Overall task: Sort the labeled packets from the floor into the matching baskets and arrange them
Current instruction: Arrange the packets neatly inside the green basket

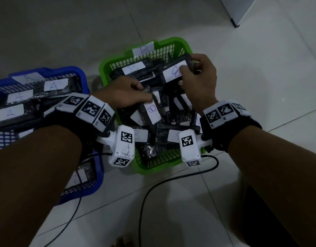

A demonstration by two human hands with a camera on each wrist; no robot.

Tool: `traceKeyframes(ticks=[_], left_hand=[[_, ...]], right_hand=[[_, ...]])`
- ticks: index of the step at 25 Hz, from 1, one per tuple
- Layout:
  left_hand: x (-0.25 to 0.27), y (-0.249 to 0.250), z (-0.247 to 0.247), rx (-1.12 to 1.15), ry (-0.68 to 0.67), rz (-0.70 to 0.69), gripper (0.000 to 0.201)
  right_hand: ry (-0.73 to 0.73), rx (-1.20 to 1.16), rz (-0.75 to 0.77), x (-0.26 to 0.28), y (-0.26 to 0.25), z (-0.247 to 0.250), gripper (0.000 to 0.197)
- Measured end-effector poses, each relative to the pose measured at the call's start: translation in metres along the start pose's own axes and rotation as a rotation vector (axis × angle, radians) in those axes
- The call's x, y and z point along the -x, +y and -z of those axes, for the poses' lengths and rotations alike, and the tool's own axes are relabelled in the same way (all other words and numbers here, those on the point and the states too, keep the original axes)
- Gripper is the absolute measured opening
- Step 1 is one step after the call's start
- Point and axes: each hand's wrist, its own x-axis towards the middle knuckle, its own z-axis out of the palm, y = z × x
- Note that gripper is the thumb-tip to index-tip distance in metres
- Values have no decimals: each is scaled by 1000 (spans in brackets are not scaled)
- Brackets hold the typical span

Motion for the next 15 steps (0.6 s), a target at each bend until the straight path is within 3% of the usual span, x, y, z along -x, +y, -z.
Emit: traceKeyframes(ticks=[3,6,10,13,15], left_hand=[[-3,-2,9,163,158,1,31],[-8,-2,8,282,358,-8,31],[-10,-1,-2,247,564,-208,31],[-12,-11,-6,209,640,-319,37],[-13,-17,-7,106,647,-359,43]], right_hand=[[89,-2,-1,0,-5,8,24],[29,145,51,3,2,12,29],[-151,498,93,10,13,11,47],[-75,718,261,19,8,9,52],[-59,766,354,23,6,4,37]])
